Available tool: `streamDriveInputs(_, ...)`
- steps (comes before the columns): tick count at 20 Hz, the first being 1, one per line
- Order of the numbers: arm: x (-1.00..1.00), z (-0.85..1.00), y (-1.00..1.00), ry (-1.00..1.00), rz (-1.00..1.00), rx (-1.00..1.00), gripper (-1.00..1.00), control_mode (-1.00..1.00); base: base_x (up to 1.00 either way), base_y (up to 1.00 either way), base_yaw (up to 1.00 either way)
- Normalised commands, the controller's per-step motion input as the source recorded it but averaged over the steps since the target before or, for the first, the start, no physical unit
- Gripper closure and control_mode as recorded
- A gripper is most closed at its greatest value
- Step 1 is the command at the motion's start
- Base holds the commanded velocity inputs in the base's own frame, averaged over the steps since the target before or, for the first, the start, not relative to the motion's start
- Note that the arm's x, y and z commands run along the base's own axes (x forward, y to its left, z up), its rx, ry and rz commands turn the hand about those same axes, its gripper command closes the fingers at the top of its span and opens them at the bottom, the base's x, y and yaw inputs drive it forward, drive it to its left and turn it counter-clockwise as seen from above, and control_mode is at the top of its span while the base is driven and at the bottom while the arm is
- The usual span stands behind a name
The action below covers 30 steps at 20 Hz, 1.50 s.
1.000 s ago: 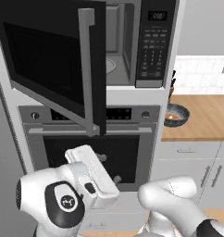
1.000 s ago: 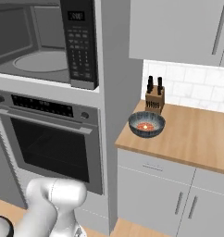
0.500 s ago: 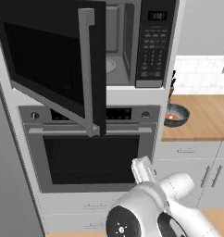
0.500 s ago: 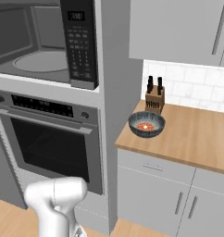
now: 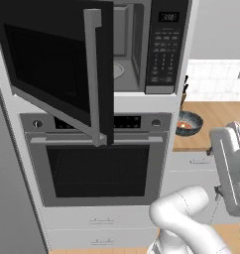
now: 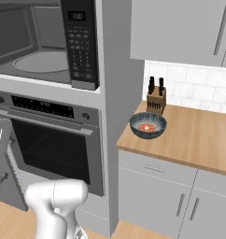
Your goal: Open the microwave, place the bowl with waffle inside the microwave, then close the microwave door and turn it on.
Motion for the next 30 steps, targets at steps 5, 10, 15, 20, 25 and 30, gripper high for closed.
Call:
streamDriveInputs(5, 0.12, 0.2, -0.09, -0.35, 0.65, 0.26, -1.0, -1.0, 0.0, 0.0, 0.0)
streamDriveInputs(10, 0.34, 0.19, 0.11, -0.43, 0.59, 0.09, -1.0, -1.0, 0.0, 0.0, 0.0)
streamDriveInputs(15, 0.53, 0.15, 0.39, -0.31, 0.35, 0.09, -1.0, -1.0, 0.0, 0.0, 0.0)
streamDriveInputs(20, 0.4, 0.14, 0.64, -0.32, 0.26, 0.03, -1.0, -1.0, 0.0, 0.0, 0.0)
streamDriveInputs(25, 0.16, 0.23, 0.63, -0.32, 0.22, 0.02, -1.0, -1.0, 0.0, 0.0, 0.0)
streamDriveInputs(30, 0.24, 0.17, 0.47, -0.23, 0.13, 0.01, -1.0, -1.0, 0.0, 0.0, 0.0)
